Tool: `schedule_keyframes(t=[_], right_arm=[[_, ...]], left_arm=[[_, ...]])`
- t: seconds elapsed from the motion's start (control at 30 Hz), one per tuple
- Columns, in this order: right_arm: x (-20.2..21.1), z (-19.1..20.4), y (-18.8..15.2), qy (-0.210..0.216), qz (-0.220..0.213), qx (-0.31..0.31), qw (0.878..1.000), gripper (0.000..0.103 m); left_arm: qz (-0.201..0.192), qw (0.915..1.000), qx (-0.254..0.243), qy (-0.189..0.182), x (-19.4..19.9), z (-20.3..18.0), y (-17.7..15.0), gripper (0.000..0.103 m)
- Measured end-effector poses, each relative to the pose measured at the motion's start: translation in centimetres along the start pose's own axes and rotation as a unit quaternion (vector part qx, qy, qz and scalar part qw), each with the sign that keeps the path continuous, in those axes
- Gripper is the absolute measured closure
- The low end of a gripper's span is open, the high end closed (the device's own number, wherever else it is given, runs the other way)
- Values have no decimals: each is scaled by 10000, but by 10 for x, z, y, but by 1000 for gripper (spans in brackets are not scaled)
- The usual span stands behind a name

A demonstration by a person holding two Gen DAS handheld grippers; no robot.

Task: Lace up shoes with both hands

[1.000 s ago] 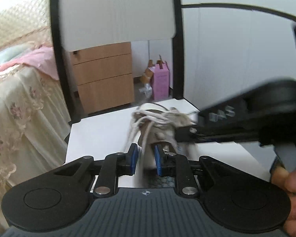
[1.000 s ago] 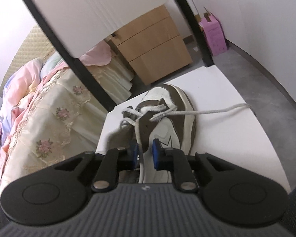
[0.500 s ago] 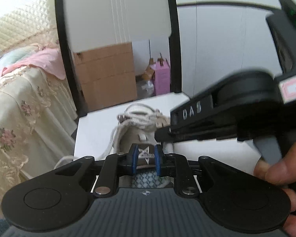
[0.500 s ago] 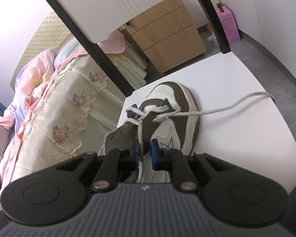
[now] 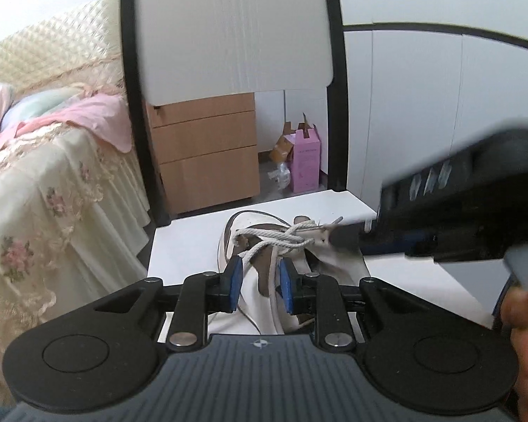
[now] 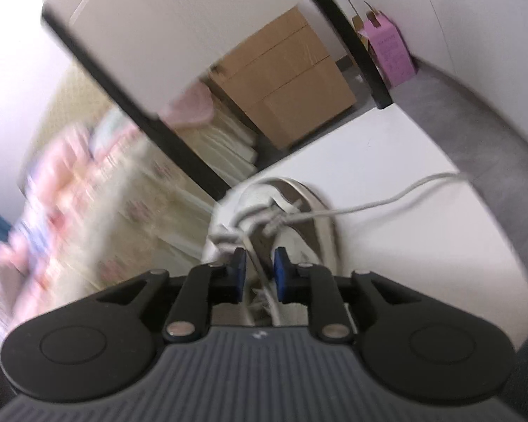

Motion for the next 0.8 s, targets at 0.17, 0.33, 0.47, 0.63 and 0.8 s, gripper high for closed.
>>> schedule_keyframes(t=[0.17,0.33,0.47,0.63,0.8], right_arm=[[-12,-27,9,377,-126,-1115,9930,56],[-41,-46,14,242,-84,-1600,9868,68],[-50,-37,12,258,-213,-1327,9906,93],[-38,-38,9,7,-534,-1327,9897,100],[-23,-48,17,-290,-915,-1376,9858,100]], left_arm=[[152,9998,-122,59,-79,14,5,78],[44,9998,-181,64,-104,18,8,91],[-3,9988,-469,165,-126,17,9,93],[61,9984,-517,225,-132,16,8,94],[153,9987,-416,250,-136,15,8,94]])
Point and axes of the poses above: each gripper's, at about its wrist camera, not at the fingertips, and x roughly against the way its jaws point, z to its left, y to its top, the point moved 3 cm from there along -x, roughly the way its jaws point, and after that the axes turned 2 degrees about y, right-handed, at the moved point
